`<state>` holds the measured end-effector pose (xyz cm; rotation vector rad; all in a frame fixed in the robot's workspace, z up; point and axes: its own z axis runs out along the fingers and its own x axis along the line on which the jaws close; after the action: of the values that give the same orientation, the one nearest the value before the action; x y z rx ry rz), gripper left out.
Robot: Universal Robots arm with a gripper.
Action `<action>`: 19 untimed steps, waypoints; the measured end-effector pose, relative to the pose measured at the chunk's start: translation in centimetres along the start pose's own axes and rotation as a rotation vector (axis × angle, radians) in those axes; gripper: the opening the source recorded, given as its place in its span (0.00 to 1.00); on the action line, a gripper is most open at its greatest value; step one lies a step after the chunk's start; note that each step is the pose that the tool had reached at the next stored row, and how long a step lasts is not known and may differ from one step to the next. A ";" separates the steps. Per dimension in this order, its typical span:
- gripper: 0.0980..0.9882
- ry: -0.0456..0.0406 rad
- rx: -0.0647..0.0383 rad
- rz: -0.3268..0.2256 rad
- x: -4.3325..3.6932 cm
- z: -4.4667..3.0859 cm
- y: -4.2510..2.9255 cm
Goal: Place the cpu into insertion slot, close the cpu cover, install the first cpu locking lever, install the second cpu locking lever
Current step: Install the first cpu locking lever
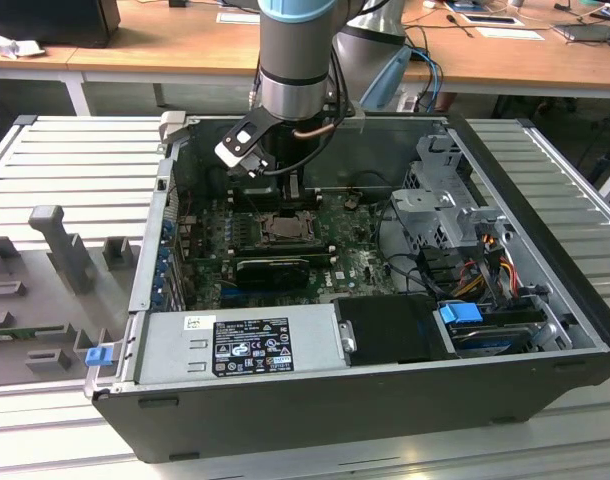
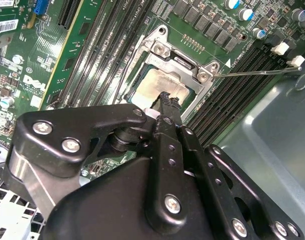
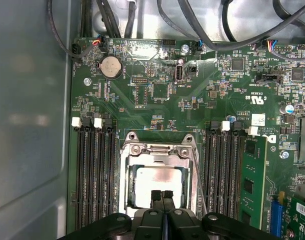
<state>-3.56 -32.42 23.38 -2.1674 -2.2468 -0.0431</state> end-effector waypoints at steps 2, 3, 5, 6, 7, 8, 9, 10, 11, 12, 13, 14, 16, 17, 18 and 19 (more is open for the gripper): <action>0.01 0.0000 0.000 0.000 0.00 0.00 0.00; 0.01 0.0000 0.000 0.000 0.00 0.00 0.00; 0.01 0.0000 0.000 0.000 0.00 -0.01 0.00; 0.01 -0.0001 0.000 0.000 0.00 -0.04 0.00; 0.01 -0.0001 0.000 0.000 0.00 -0.05 0.00; 0.01 -0.0001 0.000 0.000 0.00 -0.06 0.00; 0.01 -0.0001 0.000 0.000 0.00 -0.09 0.00; 0.01 -0.0001 0.000 0.000 0.00 -0.10 0.00; 0.01 0.0000 0.000 0.000 0.01 -0.13 0.00; 0.01 0.0000 0.000 0.000 0.00 -0.15 0.00; 0.01 -0.0001 0.000 0.000 0.00 -0.18 0.00; 0.01 -0.0002 0.000 0.000 0.00 -0.21 0.00; 0.01 -0.0001 0.000 0.000 0.01 -0.30 0.00; 0.01 -0.0001 0.000 0.000 0.01 -0.34 0.00; 0.01 -0.0001 0.000 0.000 0.01 -0.40 0.00; 0.01 -0.0001 0.000 0.000 0.01 -0.45 0.00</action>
<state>-3.56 -32.42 23.83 -2.1674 -2.2469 -0.0430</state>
